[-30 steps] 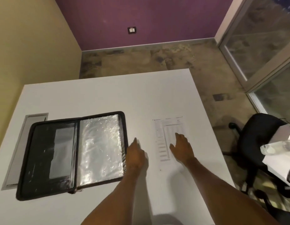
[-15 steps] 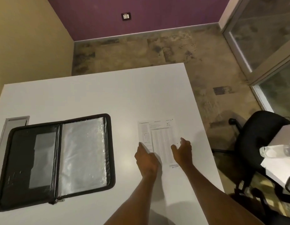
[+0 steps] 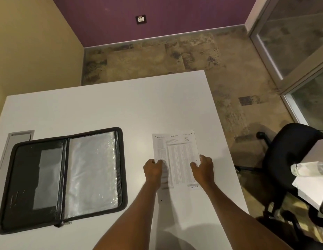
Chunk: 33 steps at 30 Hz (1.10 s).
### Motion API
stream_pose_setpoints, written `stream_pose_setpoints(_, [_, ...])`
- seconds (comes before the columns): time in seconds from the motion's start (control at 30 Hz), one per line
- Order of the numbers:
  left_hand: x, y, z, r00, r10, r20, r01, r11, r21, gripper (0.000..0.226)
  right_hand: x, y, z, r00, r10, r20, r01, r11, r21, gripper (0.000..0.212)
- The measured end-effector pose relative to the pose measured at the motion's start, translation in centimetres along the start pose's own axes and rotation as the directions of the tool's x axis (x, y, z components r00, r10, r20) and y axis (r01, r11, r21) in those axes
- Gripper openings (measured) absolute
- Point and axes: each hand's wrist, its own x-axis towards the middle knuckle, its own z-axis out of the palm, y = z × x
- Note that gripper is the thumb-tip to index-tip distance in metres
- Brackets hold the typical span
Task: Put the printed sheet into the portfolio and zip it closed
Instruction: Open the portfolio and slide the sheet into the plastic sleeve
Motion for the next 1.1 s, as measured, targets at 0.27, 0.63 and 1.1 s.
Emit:
stream_pose_setpoints(0.27, [-0.4,-1.1,-2.0,0.994,0.076,0.08,-0.061,0.981,-0.182,0.023,0.0,0.3,-0.7,0.999,-0.039,0.038,0.039,0.999,0.006,0.057])
stream_pose_setpoints(0.63, [0.1,0.0,-9.7,0.89,0.237,0.39,-0.062,0.909,-0.411,0.029,0.3,-3.6,-5.6,0.842,-0.238,0.484,-0.189,0.711,0.677,0.045])
stream_pose_setpoints(1.1, [-1.5,5.3,-11.5,0.755,0.381,0.534,-0.173,0.901,-0.399,0.044,-5.4,-7.7,-4.6,0.904,-0.363,0.228,0.12,0.725,0.678,0.034])
